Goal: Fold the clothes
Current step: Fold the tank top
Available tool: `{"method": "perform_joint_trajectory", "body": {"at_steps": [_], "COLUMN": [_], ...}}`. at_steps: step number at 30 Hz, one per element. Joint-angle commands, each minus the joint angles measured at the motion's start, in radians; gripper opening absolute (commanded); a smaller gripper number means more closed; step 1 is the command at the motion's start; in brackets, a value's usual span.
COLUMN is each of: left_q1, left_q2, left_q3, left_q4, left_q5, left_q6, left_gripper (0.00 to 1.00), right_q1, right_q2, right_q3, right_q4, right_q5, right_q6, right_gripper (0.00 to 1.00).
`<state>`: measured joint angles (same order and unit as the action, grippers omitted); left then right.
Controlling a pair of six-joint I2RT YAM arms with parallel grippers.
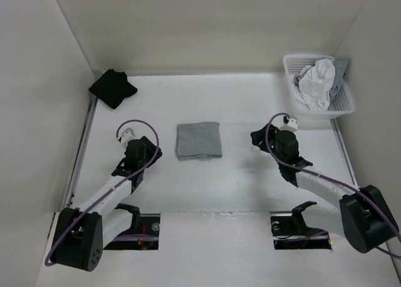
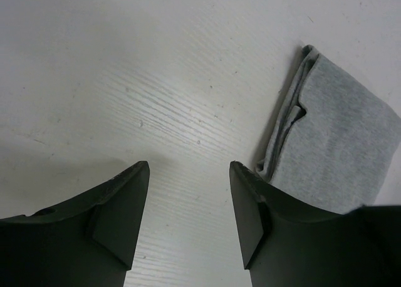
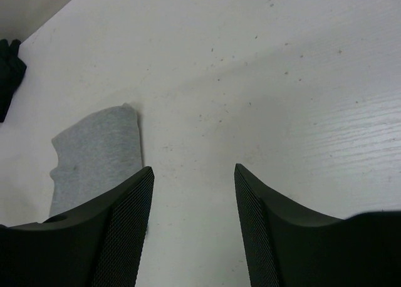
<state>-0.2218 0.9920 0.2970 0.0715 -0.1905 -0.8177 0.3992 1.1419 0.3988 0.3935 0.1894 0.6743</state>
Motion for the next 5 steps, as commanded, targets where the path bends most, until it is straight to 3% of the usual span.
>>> {"method": "perform_joint_trajectory", "body": {"at_steps": [1, 5], "left_q1": [-0.020, -0.014], "left_q2": [0.031, 0.056], "left_q3": [0.057, 0.064], "left_q4": [0.043, 0.044], "left_q5": [-0.013, -0.006], "left_q6": [0.015, 0.022], "left_gripper": [0.52, 0.54], "right_q1": [-0.001, -0.006], "right_q2": [0.018, 0.019], "right_q3": [0.009, 0.008], "right_q4": [0.070, 0.070], "right_q5": [-0.019, -0.021], "right_q6": [0.002, 0.004], "right_gripper": [0.59, 0.60]}}
